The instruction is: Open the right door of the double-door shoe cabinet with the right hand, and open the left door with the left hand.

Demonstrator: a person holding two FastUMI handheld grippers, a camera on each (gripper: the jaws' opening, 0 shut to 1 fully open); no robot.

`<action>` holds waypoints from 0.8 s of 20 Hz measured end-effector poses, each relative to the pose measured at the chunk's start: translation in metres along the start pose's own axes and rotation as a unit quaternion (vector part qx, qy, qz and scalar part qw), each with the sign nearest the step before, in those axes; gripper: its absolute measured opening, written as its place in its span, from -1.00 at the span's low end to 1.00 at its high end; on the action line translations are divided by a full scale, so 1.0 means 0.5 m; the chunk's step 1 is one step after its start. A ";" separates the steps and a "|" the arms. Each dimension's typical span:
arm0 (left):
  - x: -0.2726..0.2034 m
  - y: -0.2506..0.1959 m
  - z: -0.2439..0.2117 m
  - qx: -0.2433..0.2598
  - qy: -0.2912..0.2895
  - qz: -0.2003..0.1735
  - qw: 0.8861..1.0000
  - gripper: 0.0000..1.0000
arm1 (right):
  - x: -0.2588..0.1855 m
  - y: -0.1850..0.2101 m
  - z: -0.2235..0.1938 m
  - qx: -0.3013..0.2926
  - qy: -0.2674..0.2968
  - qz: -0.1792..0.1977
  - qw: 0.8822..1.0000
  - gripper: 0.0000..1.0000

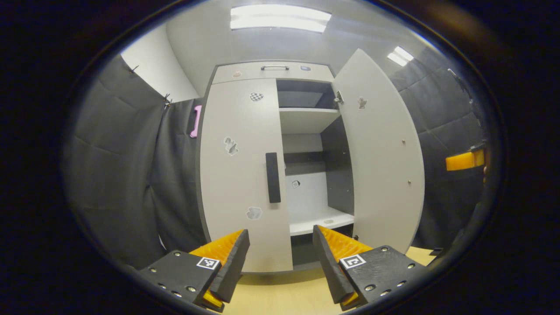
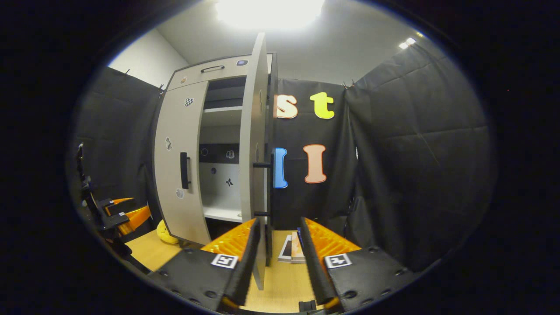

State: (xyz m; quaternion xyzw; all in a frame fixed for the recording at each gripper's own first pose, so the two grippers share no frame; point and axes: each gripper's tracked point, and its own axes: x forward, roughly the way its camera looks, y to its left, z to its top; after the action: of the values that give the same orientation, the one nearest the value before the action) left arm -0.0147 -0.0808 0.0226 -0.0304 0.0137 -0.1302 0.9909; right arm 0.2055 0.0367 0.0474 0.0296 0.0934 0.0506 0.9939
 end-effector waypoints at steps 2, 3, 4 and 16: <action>0.021 0.001 0.011 0.004 -0.009 -0.005 1.000 0.67 | 0.002 -0.001 -0.007 -0.001 -0.001 -0.002 1.000 1.00; 0.030 0.001 0.014 0.005 -0.012 -0.007 1.000 0.67 | -0.009 -0.005 -0.008 -0.003 0.001 -0.006 1.000 1.00; 0.038 0.001 0.017 0.005 -0.013 -0.007 1.000 0.67 | -0.013 -0.008 -0.011 -0.004 0.001 -0.010 1.000 0.99; 0.145 0.009 0.071 -0.025 -0.036 -0.006 0.999 0.68 | -0.042 -0.016 -0.047 0.015 0.032 -0.035 0.999 0.99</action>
State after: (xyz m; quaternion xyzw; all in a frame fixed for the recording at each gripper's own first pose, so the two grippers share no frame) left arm 0.0576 -0.0930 0.0561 -0.0603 -0.0193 -0.1346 0.9889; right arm 0.1814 0.0278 0.0274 0.0398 0.1266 0.0156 0.9910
